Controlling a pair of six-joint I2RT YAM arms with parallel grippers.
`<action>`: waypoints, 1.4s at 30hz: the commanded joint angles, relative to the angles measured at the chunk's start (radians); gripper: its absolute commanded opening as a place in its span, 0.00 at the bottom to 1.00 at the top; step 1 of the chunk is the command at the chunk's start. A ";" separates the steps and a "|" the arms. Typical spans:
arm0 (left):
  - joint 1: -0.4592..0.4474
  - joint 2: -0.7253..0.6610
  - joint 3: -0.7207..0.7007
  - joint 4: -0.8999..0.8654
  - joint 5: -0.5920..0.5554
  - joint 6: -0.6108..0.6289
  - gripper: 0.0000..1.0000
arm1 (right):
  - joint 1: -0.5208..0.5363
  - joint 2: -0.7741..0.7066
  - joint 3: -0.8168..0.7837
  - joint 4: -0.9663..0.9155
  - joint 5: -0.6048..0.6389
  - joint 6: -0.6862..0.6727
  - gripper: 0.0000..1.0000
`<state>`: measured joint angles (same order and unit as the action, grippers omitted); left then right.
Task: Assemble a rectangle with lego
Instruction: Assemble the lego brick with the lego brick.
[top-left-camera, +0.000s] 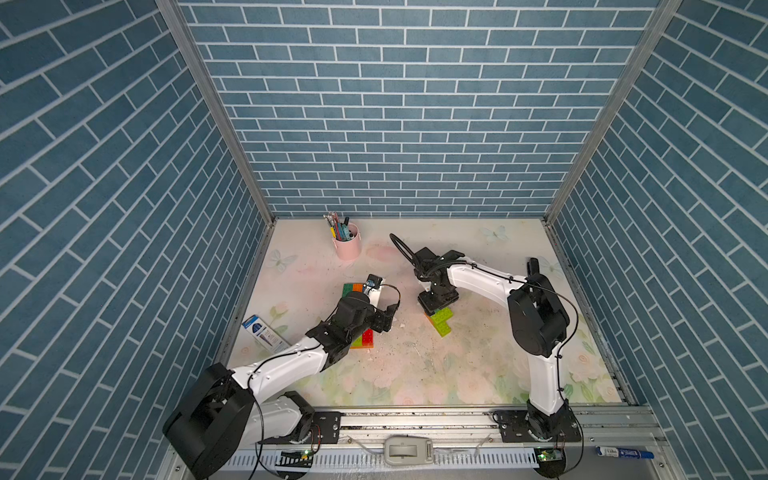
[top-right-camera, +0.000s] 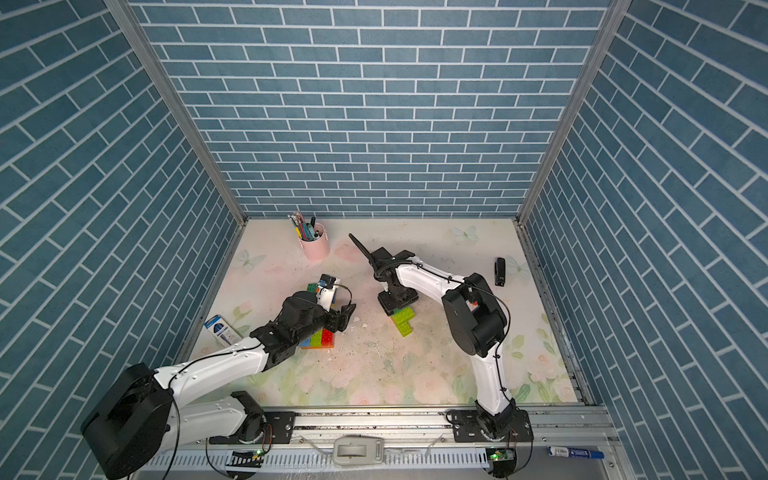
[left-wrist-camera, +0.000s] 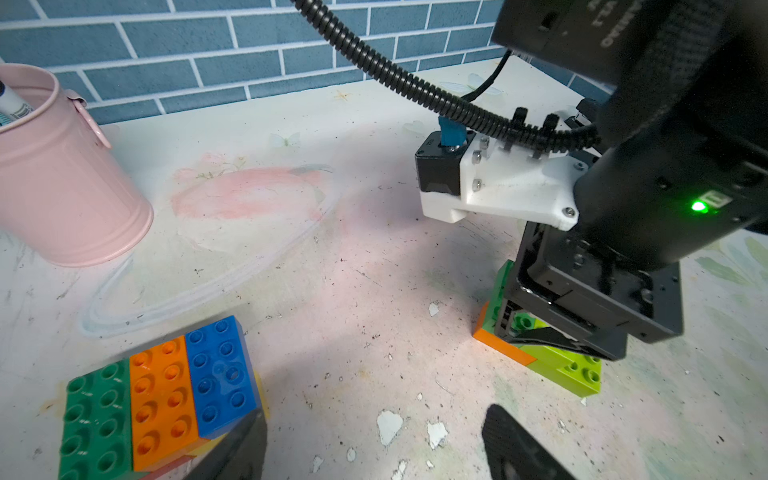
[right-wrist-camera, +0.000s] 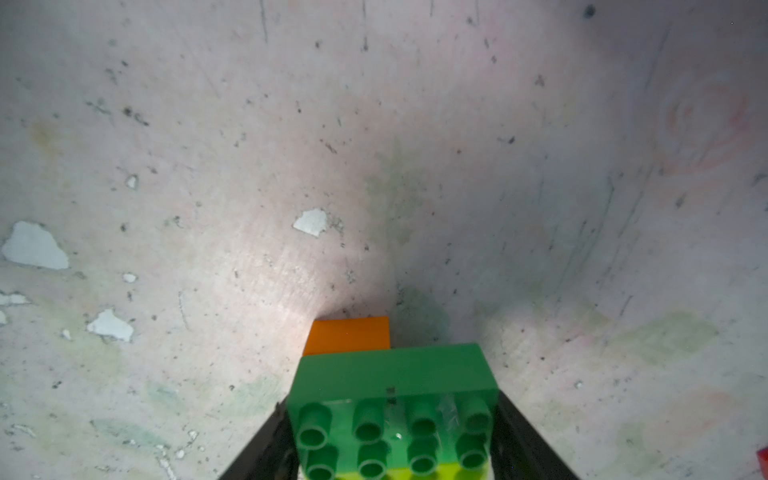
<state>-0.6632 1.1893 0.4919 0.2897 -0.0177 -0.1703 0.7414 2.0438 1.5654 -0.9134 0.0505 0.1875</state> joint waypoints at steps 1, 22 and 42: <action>0.007 -0.011 0.000 -0.012 0.009 0.005 0.83 | -0.009 0.078 -0.029 -0.012 0.034 0.040 0.18; 0.007 -0.011 0.009 -0.020 0.015 -0.001 0.83 | -0.011 0.016 0.035 -0.055 -0.014 -0.003 0.80; -0.011 0.244 0.248 -0.191 0.016 -0.163 0.79 | -0.066 -0.169 -0.015 -0.057 0.044 0.075 0.74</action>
<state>-0.6712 1.4464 0.7670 0.0788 -0.0132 -0.3031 0.6506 1.8454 1.5726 -0.9443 0.0467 0.2394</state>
